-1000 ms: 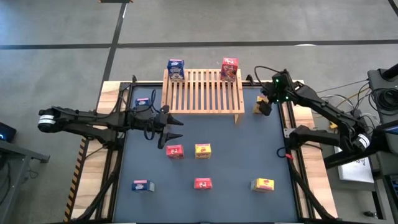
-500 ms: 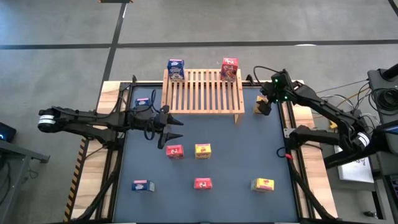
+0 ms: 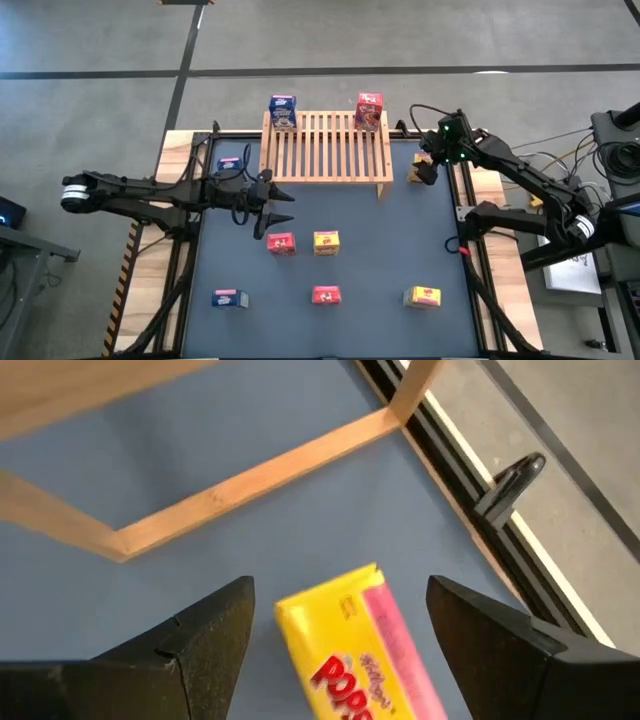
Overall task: Stack cereal on shelf
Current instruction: Put the top yellow cereal box on the shelf
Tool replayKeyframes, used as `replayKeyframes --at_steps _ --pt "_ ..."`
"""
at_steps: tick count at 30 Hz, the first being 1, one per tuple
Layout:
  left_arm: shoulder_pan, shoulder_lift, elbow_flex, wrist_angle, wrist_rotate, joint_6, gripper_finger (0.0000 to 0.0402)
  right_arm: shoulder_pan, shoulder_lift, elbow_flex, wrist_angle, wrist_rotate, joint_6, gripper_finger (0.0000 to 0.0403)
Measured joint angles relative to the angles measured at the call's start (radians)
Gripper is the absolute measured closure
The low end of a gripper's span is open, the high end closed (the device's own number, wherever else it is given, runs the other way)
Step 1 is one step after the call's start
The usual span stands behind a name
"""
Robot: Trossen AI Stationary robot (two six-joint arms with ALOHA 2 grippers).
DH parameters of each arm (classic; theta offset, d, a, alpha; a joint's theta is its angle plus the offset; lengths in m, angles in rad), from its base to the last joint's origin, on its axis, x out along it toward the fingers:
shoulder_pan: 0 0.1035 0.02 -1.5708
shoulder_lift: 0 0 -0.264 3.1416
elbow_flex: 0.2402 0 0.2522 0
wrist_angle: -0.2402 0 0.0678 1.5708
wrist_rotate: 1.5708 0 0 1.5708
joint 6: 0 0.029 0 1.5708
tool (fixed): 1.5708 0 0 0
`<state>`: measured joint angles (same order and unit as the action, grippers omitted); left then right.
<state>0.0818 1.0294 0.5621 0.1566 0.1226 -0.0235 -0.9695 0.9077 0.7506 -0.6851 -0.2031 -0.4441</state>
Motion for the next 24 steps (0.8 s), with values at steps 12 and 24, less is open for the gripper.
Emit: replayKeyframes --at_steps 12,24 --pt "0.0 0.0 -0.002 -0.001 0.0 0.0 0.0169 0.0 -0.003 0.0 -0.072 0.091 -0.107 0.0117" --pt "0.0 0.0 -0.002 -0.001 0.0 0.014 0.0169 0.0 0.031 -0.006 -0.081 0.119 -0.102 0.0117"
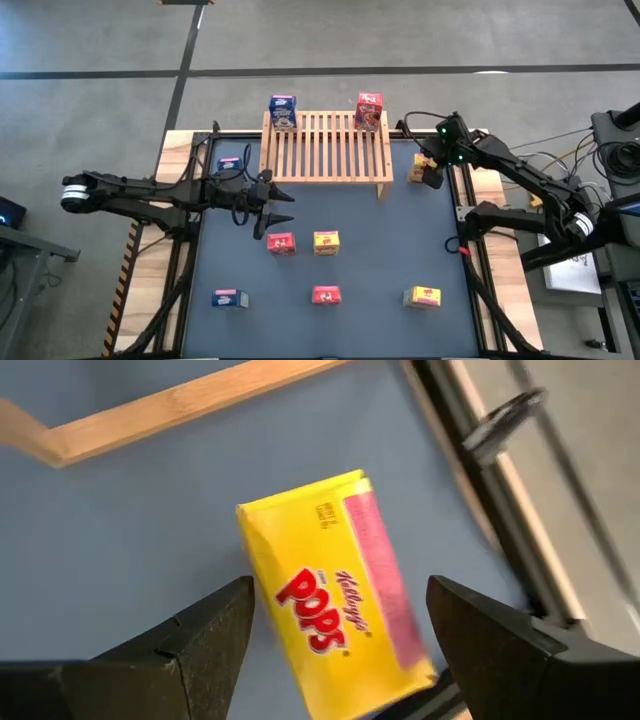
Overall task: Stack cereal on shelf
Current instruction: Put the top yellow cereal box on the shelf
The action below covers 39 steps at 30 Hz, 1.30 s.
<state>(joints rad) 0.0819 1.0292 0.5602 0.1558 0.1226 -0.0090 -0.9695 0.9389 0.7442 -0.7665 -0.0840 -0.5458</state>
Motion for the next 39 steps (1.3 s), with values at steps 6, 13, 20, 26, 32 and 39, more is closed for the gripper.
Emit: replayKeyframes --at_steps 6,13,20,26,32,39 --pt "0.0 0.0 0.0 0.0 0.0 0.0 0.0169 0.0 0.038 -0.001 0.0 -0.01 0.034 0.0142" --pt "0.0 0.0 -0.001 -0.001 0.0 0.0 0.0169 0.001 0.036 0.015 -0.013 -0.012 0.08 0.0215" --pt "0.0 0.0 -0.003 0.0 0.0 0.0 0.0169 0.001 0.017 0.054 -0.042 -0.03 0.128 0.0256" --pt "0.0 0.0 -0.007 0.001 0.0 -0.001 0.0169 0.003 -0.005 0.152 -0.158 -0.084 0.184 0.0257" --pt "0.0 0.0 -0.007 0.018 0.0 -0.001 0.0169 0.003 -0.038 0.29 -0.273 -0.154 0.233 0.0255" --pt "0.0 0.0 -0.007 0.068 -0.001 -0.031 0.0169 0.063 -0.114 0.421 -0.29 -0.369 0.237 0.0257"
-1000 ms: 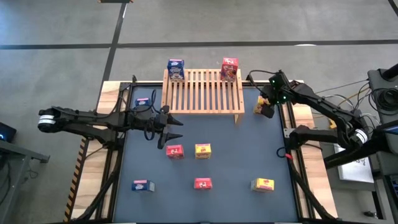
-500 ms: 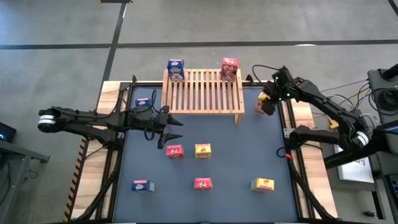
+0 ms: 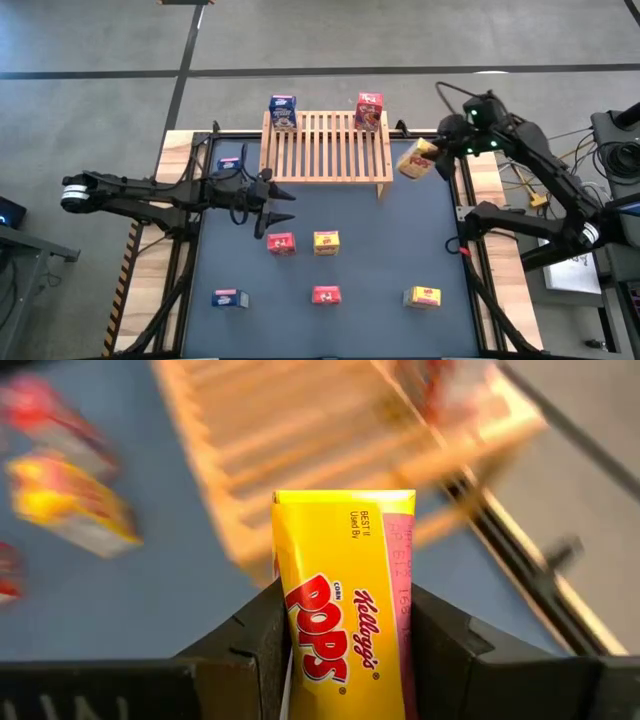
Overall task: Stack cereal on shelf
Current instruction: Put the top yellow cereal box on the shelf
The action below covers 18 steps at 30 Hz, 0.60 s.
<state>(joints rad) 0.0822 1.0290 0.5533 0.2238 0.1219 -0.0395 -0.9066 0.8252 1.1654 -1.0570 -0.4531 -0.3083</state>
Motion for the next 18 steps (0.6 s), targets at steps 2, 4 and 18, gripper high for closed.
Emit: replayKeyframes --at_steps 2,4,18 --pt "0.0 0.0 0.0 0.028 0.0 0.0 0.0169 0.031 -0.02 0.017 0.026 -0.042 0.032 0.0255" --pt "0.0 0.0 0.0 0.06 0.0 -0.012 0.0169 0.069 -0.036 0.024 0.07 -0.056 0.069 0.0255" --pt "0.0 0.078 0.008 0.281 0.0 -0.051 0.0169 0.391 0.015 -0.095 0.405 -0.032 0.186 0.0255"
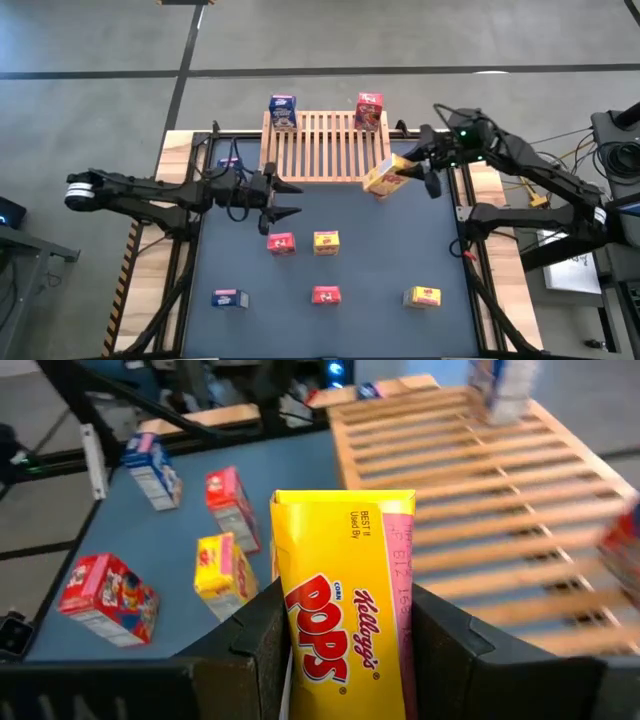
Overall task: Stack cereal on shelf
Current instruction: Put the top yellow cereal box on the shelf
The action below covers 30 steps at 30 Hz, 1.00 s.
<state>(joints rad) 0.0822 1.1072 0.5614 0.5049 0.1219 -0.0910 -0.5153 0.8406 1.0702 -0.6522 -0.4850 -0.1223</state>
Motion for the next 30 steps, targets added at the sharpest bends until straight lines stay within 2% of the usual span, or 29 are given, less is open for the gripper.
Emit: replayKeyframes --at_steps 6,9,12,16,26,30 --pt "0.003 0.089 0.083 -0.015 -0.009 0.006 0.0169 0.097 0.077 0.009 0.086 0.118 -0.009 0.0256" --pt "0.015 0.121 0.175 -0.148 -0.015 0.043 0.0169 0.124 0.118 0.022 0.112 0.168 -0.025 0.0254" --pt "0.026 0.145 0.276 -0.319 -0.036 0.106 0.0169 0.134 0.161 0.037 0.118 0.172 -0.047 0.0253" --pt "0.05 0.161 0.365 -0.41 -0.028 0.142 0.0169 0.134 0.221 0.068 0.115 0.173 -0.056 0.0253" --pt "0.137 0.147 0.365 -0.418 -0.026 0.101 0.0168 0.134 0.296 0.131 0.119 0.183 -0.157 0.0256" --pt "0.163 0.157 0.375 -0.413 -0.022 0.1 0.0153 0.136 0.333 0.167 0.121 0.2 -0.169 0.0255"
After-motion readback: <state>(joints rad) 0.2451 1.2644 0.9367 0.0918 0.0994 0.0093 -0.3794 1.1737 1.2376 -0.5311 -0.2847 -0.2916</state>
